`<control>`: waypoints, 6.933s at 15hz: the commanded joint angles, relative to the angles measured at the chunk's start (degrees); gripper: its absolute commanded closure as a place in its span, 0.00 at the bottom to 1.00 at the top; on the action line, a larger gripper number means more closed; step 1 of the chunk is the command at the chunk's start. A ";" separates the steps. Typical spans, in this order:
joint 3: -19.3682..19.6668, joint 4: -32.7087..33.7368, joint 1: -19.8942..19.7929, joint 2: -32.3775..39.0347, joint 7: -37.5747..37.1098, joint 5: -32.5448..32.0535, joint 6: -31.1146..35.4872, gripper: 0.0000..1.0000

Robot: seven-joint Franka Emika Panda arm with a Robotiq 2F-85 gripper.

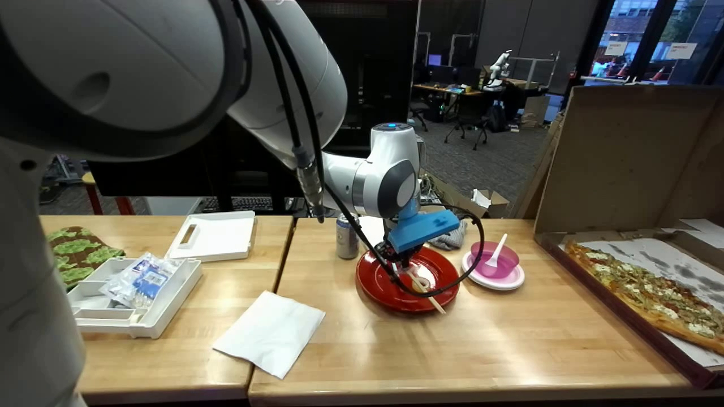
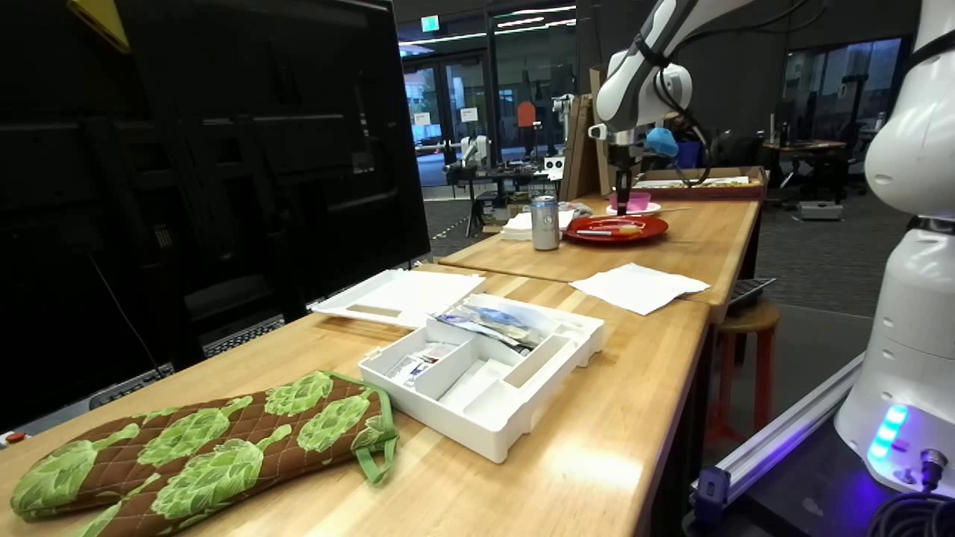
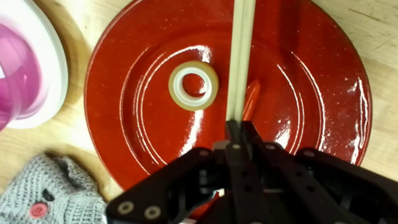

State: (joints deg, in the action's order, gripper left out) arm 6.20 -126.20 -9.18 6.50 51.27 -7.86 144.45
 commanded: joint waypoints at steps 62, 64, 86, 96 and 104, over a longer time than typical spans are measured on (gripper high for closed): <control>-2.41 -0.26 -2.07 -2.23 37.42 23.96 -11.87 0.00; -1.73 -0.23 -2.09 -1.93 35.10 23.06 -10.64 0.00; 1.54 6.91 -3.79 9.07 13.72 5.42 2.35 0.00; -0.30 6.34 -5.48 8.65 19.54 5.77 1.01 0.00; -0.97 5.84 -5.96 8.57 27.62 6.82 0.26 0.00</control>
State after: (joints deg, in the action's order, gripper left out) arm 5.96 -119.64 -13.96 16.07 75.95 -1.27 145.52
